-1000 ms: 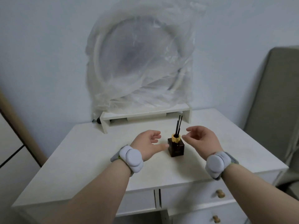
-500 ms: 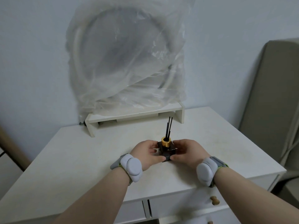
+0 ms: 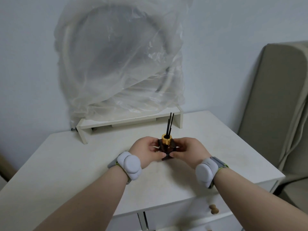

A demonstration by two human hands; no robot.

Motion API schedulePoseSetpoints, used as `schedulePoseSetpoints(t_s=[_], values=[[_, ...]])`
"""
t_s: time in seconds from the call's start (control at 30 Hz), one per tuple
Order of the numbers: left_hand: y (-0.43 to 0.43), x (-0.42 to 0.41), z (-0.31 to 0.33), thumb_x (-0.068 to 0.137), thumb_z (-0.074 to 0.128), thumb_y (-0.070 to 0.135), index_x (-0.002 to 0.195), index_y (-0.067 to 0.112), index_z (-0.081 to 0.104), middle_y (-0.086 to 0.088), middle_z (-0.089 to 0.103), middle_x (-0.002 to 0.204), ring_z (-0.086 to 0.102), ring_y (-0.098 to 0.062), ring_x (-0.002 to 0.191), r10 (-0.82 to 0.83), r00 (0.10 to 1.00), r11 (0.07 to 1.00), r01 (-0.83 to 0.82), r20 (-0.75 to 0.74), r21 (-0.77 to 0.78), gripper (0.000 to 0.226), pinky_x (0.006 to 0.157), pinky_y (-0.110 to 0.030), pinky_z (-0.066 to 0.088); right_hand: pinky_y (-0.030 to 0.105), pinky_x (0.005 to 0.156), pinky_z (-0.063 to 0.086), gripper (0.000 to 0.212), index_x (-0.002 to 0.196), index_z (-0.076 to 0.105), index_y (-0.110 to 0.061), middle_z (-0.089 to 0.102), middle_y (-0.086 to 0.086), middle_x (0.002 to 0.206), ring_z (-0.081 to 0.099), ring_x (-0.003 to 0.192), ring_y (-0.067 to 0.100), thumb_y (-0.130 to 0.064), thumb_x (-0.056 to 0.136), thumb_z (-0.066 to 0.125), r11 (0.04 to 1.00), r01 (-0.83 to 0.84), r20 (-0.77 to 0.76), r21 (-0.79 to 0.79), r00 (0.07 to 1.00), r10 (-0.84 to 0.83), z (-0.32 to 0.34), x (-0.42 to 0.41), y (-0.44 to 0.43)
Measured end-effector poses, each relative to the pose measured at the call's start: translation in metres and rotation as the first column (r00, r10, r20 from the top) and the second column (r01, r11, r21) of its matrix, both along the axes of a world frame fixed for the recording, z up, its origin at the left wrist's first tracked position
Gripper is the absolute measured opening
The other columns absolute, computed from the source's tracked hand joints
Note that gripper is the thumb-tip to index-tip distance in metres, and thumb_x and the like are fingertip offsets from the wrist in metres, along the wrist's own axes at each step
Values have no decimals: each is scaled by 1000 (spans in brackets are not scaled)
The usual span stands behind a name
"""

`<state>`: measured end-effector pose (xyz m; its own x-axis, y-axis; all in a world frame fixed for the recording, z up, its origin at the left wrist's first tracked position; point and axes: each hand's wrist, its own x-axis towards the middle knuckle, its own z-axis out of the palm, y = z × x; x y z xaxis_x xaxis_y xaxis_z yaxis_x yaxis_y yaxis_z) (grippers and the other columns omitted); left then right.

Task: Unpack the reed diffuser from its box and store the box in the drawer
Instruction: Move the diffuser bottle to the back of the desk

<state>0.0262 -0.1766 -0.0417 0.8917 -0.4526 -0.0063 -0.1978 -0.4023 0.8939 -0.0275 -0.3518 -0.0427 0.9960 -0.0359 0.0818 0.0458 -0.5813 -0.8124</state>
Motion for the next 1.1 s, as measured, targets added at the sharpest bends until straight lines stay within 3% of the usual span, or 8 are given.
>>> schedulePoseSetpoints(t_s=[0.1,0.23,0.4,0.6,0.73,0.9,1.0,1.1], values=[[-11,14,11,62,77,22,110,18,61,-4,68,112,68,-16,96,0,999,1000,0,43,0,50,90,-36,53,10,73,44,36,109,69,-23,70,-9,90,66,84,6,-8,77,68,1000,23,36,5,999,-23,12,12,-8],[-29,34,20,75,72,12,114,19,61,0,67,112,67,-12,96,10,996,1000,-9,84,-22,41,81,-18,49,24,81,48,34,110,67,-22,71,-4,97,67,91,12,-12,78,67,998,61,54,-32,997,-59,23,34,-21],[-52,55,20,78,68,6,100,29,59,0,66,104,65,-14,94,52,995,995,-44,88,-94,33,81,-19,47,11,64,40,33,112,66,-22,68,-7,93,62,85,9,-15,80,64,989,109,62,-97,993,-103,21,65,-36],[-65,72,7,80,65,1,108,19,60,-2,63,103,62,-14,94,40,998,992,-34,47,-118,35,75,-13,48,18,65,40,32,110,67,-21,69,-5,96,60,85,11,-20,79,63,980,117,20,-158,993,-116,8,87,-48],[-71,82,-9,81,62,-3,121,6,57,-1,60,102,59,-10,91,37,999,994,-34,25,-106,41,62,-3,47,20,68,39,34,113,66,-20,68,-4,99,58,85,10,-19,79,63,979,110,-25,-170,993,-115,-6,101,-53],[-73,90,-18,83,59,-4,125,3,53,-1,58,108,57,-13,102,31,999,996,-30,14,-82,43,74,-8,47,20,71,36,31,112,65,-17,70,1,104,55,84,11,-19,80,62,973,108,-39,-204,992,-118,-18,113,-51],[-75,96,-21,83,60,-3,127,5,52,-12,61,121,57,-14,103,50,999,995,-49,2,-92,45,86,-20,44,21,71,38,31,111,65,-16,70,2,105,60,90,17,-18,81,61,971,117,-34,-210,991,-127,-18,116,-52],[-77,99,-22,83,59,-3,128,4,50,-16,59,127,56,-13,100,64,998,994,-62,18,-88,46,83,-18,45,22,71,38,30,111,65,-14,69,5,105,61,97,21,-16,81,60,965,117,-26,-236,992,-126,-17,120,-52]])
